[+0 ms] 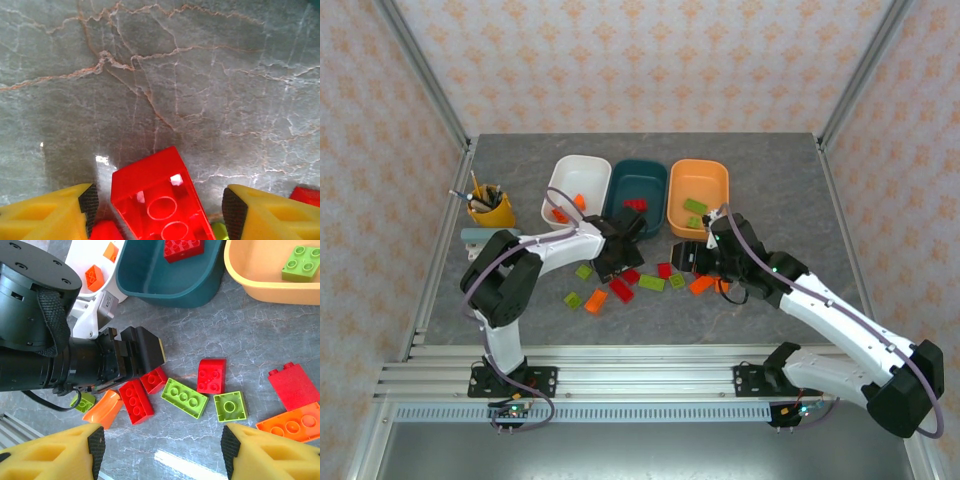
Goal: Sort the legos into containers by color
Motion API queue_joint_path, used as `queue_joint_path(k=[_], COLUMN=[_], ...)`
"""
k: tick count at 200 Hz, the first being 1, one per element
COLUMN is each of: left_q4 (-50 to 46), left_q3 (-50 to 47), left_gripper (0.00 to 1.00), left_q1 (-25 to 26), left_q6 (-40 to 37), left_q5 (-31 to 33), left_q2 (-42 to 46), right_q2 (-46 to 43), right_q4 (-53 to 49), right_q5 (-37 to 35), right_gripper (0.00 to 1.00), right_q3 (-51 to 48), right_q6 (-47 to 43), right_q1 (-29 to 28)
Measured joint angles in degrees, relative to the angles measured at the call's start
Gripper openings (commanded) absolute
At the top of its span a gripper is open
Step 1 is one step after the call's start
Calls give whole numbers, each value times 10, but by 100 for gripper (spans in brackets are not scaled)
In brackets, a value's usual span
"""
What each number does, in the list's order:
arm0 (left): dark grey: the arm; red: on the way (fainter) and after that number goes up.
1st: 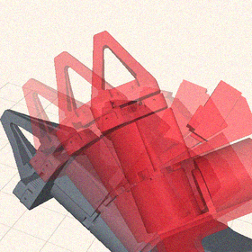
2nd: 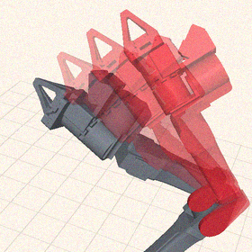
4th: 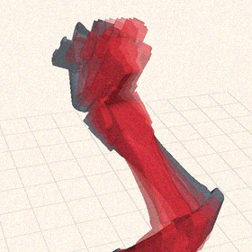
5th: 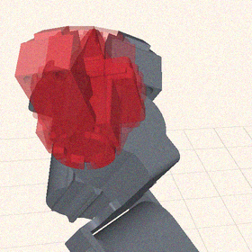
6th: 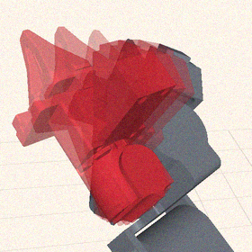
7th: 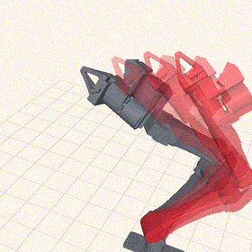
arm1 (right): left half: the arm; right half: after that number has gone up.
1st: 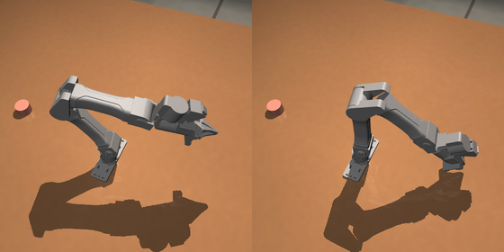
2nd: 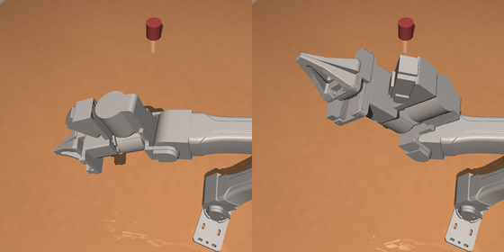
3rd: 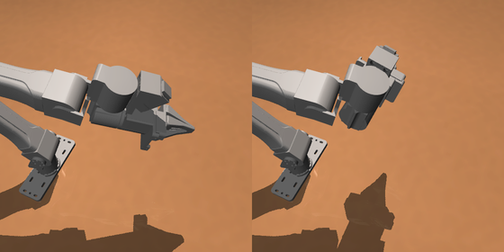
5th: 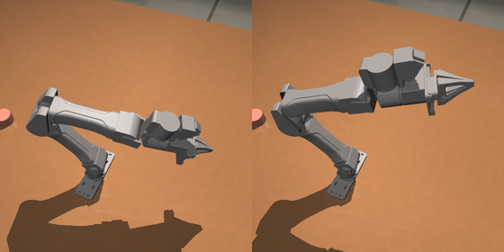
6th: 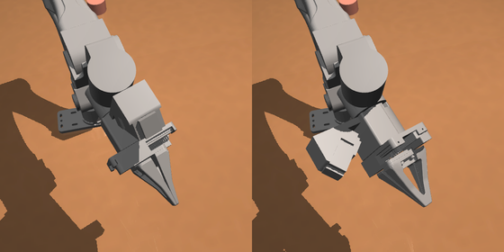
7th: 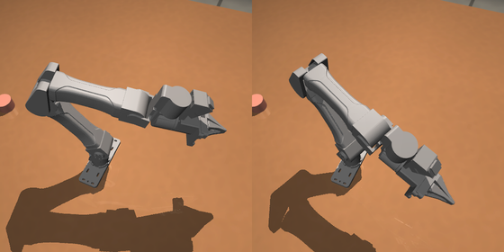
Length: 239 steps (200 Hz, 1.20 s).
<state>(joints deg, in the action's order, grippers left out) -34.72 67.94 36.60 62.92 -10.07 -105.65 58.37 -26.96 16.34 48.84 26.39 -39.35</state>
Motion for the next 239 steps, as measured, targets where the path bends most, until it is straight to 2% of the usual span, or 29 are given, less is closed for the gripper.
queue_joint_path(k=[61,95,132,182,202,239], left_q4=[13,12,-27,-104,-133,-166], left_q3=[3,10,53,226,298,391], left_gripper=[38,32,31,32,32,33], left_q1=[2,8,14,2,-21,-68], left_q6=[2,3,-1,-51,-79,-122], left_q5=[3,14,46,83,92,97], left_q2=[-15,-14,7,31,-1,-119], right_q2=[0,-1,-19,-46,-45,-32], right_q4=[-2,-5,-11,8,32,70], right_q5=[0,0,-11,-52,-73,-101], right_gripper=[65,64,64,68,71,71], right_q3=[-3,-5,-5,0,5,27], right_q6=[5,6,7,31,47,71], right_q1=[0,0,0,0,0,0])
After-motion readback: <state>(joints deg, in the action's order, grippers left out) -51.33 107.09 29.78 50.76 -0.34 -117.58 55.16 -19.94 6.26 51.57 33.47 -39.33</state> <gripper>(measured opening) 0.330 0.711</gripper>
